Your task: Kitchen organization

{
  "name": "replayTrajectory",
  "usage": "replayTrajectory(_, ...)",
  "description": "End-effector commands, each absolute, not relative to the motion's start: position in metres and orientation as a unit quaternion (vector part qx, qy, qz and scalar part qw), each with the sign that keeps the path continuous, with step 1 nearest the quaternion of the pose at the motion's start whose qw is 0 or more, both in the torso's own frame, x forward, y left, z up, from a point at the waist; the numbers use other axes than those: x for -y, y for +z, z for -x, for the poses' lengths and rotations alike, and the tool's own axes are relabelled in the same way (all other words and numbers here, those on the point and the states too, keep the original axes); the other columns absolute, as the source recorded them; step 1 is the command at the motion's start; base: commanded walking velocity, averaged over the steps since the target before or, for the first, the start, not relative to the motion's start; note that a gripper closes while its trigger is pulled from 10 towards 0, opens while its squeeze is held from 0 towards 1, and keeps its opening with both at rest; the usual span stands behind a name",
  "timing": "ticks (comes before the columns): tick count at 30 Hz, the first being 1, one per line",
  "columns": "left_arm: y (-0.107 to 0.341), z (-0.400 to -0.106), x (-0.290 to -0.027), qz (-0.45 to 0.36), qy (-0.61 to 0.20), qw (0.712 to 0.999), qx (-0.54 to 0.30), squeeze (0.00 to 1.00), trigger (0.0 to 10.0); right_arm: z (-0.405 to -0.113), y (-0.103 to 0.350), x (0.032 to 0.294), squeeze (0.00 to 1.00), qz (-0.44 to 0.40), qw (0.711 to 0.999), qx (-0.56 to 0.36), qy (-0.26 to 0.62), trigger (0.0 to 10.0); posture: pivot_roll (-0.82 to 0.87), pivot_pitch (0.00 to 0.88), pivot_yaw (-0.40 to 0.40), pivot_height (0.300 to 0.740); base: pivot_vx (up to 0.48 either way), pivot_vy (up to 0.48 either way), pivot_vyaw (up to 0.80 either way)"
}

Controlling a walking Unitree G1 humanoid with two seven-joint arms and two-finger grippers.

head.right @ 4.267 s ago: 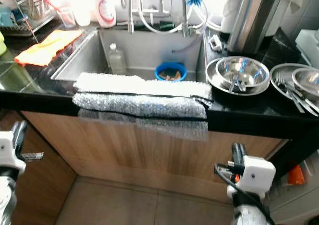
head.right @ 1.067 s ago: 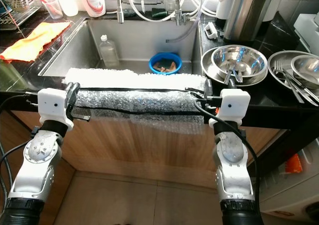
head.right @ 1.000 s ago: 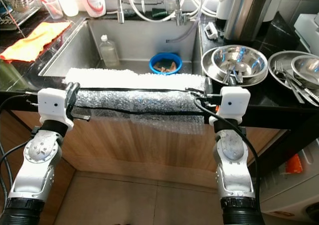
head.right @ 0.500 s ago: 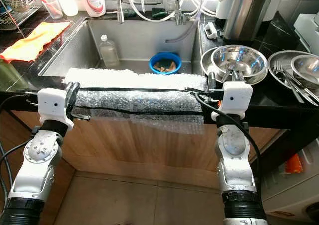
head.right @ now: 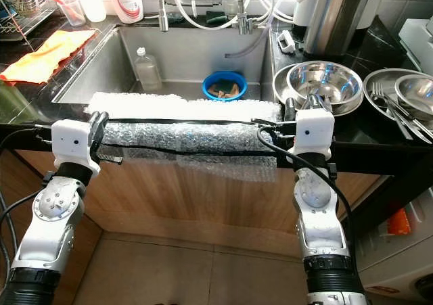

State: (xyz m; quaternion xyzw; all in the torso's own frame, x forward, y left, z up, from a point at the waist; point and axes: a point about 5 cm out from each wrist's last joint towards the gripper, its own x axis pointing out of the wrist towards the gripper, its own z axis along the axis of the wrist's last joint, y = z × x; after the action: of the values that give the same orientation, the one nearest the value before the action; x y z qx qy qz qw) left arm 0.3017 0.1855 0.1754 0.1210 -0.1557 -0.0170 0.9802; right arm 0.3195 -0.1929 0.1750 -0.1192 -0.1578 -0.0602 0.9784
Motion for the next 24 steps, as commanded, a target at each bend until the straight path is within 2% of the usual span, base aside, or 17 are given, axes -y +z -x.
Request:
replayTrajectory(1,0.1756,-0.3031,-0.1864,-0.128,-0.014,0.979,0.157,0.00,10.0,-0.3215,0.1743,0.1923,0.00,0.122,0.979,0.150,-0.061,6.9,0.00,0.100,0.039,0.740,0.000,0.000,0.00)
replayTrajectory(3,0.1756,-0.3032,-0.1864,-0.128,-0.014,0.979,0.157,0.00,10.0,-0.3215,0.1741,0.1924,0.00,0.124,0.979,0.150,-0.062,6.9,0.00,0.100,0.039,0.740,0.000,0.000,0.00)
replayTrajectory(4,0.1757,-0.3031,-0.1865,-0.128,-0.014,0.979,0.157,0.00,10.0,-0.3216,0.1737,0.1927,0.00,0.125,0.979,0.148,-0.062,0.0,0.00,0.099,0.039,0.740,0.000,0.000,0.00)
replayTrajectory(24,0.1761,-0.3035,-0.1871,-0.128,-0.012,0.979,0.159,0.00,10.0,-0.3253,0.1818,0.1934,0.00,0.134,0.975,0.162,-0.069,0.0,0.00,0.098,0.037,0.740,0.000,0.000,0.00)
